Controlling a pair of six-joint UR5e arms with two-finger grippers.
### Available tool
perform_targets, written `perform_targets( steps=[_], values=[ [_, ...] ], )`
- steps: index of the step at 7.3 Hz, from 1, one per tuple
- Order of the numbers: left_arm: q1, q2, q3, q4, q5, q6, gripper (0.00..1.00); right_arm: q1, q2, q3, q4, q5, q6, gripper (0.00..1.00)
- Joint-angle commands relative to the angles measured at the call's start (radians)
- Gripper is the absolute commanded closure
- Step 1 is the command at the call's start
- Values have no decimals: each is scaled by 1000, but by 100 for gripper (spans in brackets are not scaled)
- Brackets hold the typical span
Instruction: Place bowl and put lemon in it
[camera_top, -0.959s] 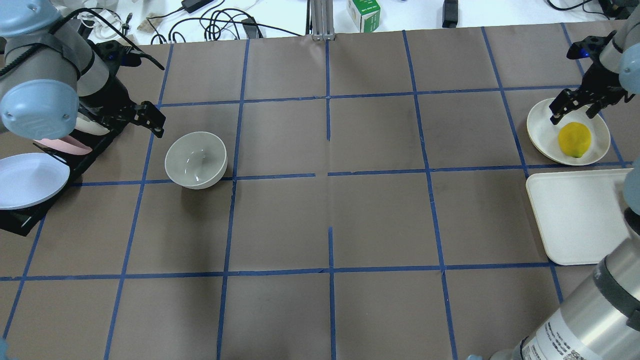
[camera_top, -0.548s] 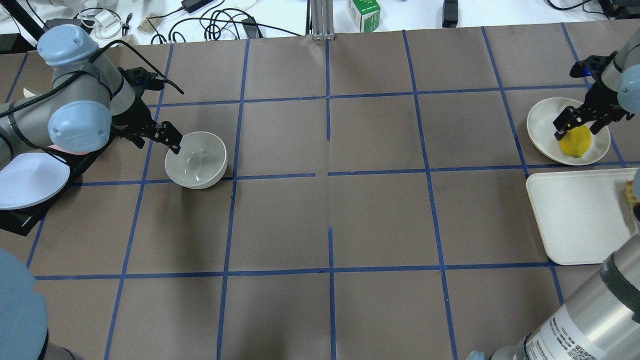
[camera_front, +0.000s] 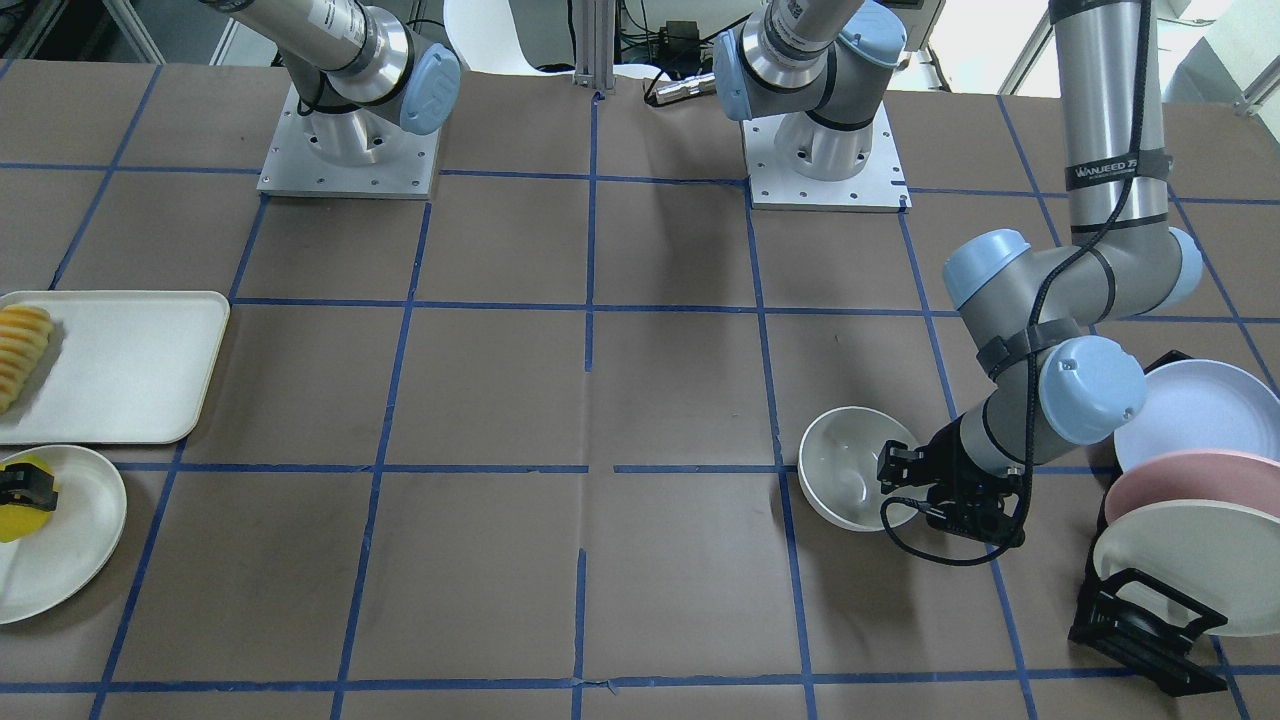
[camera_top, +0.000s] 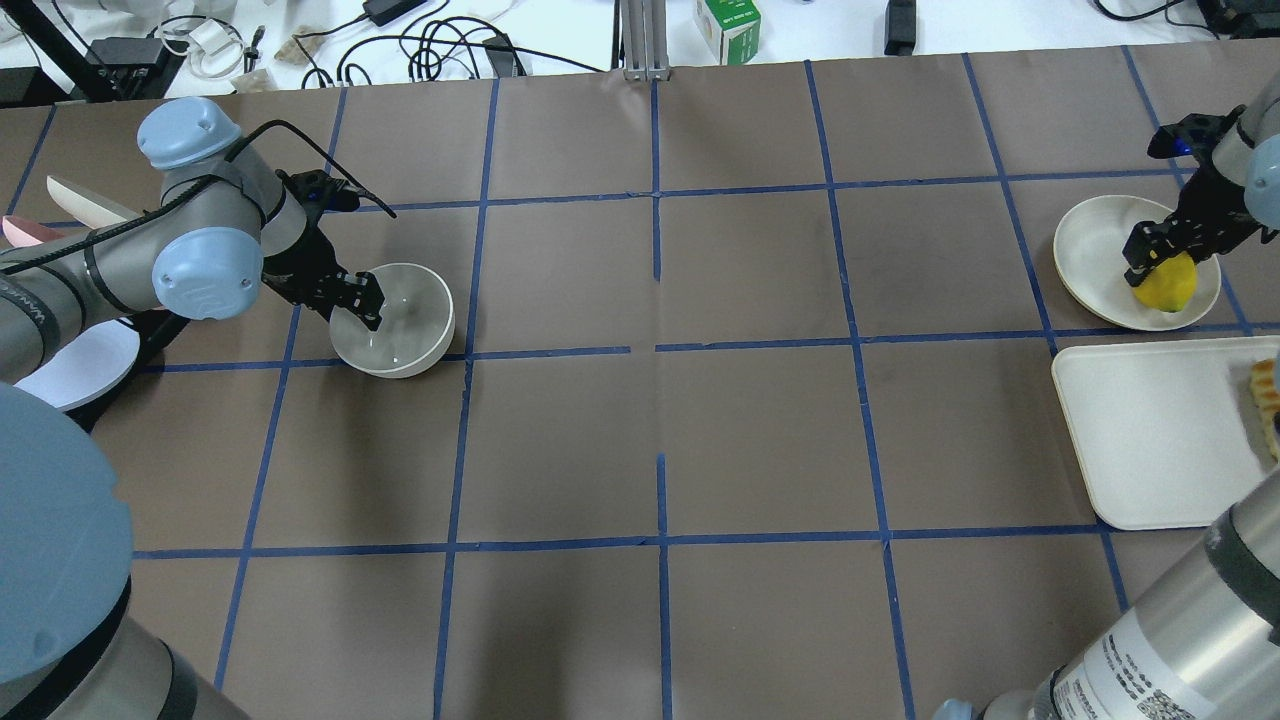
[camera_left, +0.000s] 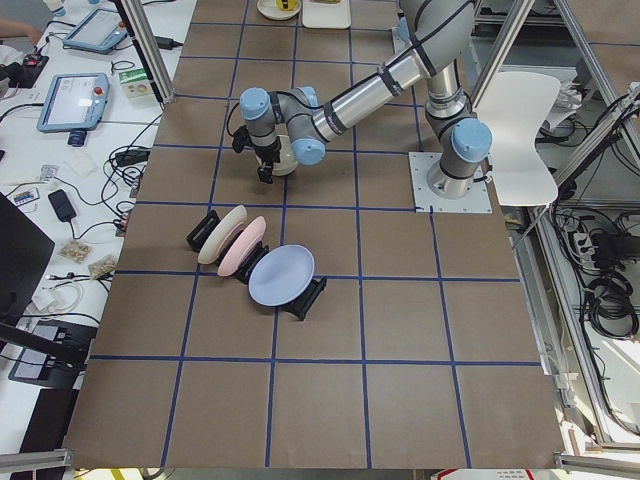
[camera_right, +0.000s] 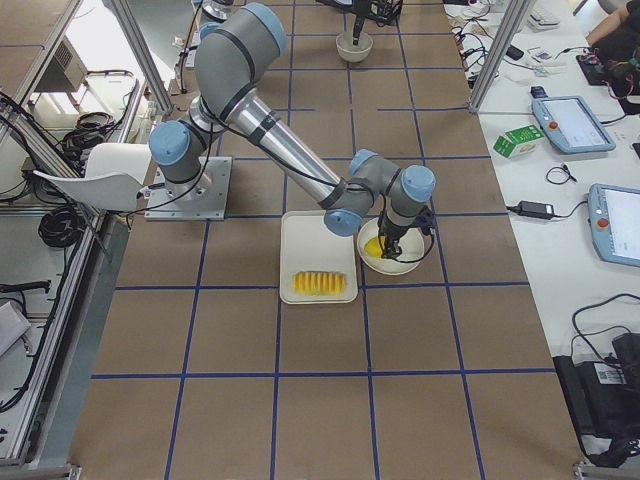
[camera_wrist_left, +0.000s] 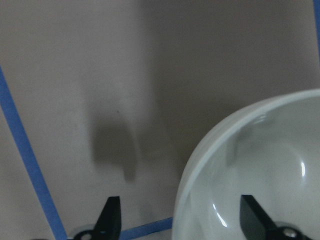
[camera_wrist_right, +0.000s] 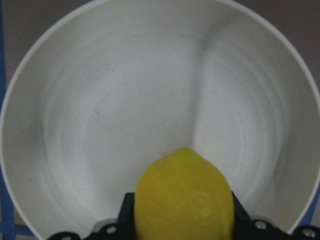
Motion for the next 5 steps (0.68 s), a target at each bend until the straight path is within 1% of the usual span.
perform_targets(
  steps=[1,2,4,5],
  values=[
    [0,-7,7,-6,-1,0,100,9,-79,-18,93,0,7,100],
    [0,-4,8,-6,-3,2,100,9,-143,-23,160,-3,8,100],
    [-21,33,11,-10,-19,-13,100,11,-319,-47,336,-5,13,100],
    [-31,54,27,-53,-42,-54,100,12,-405,-56,401,0,15,100]
  ],
)
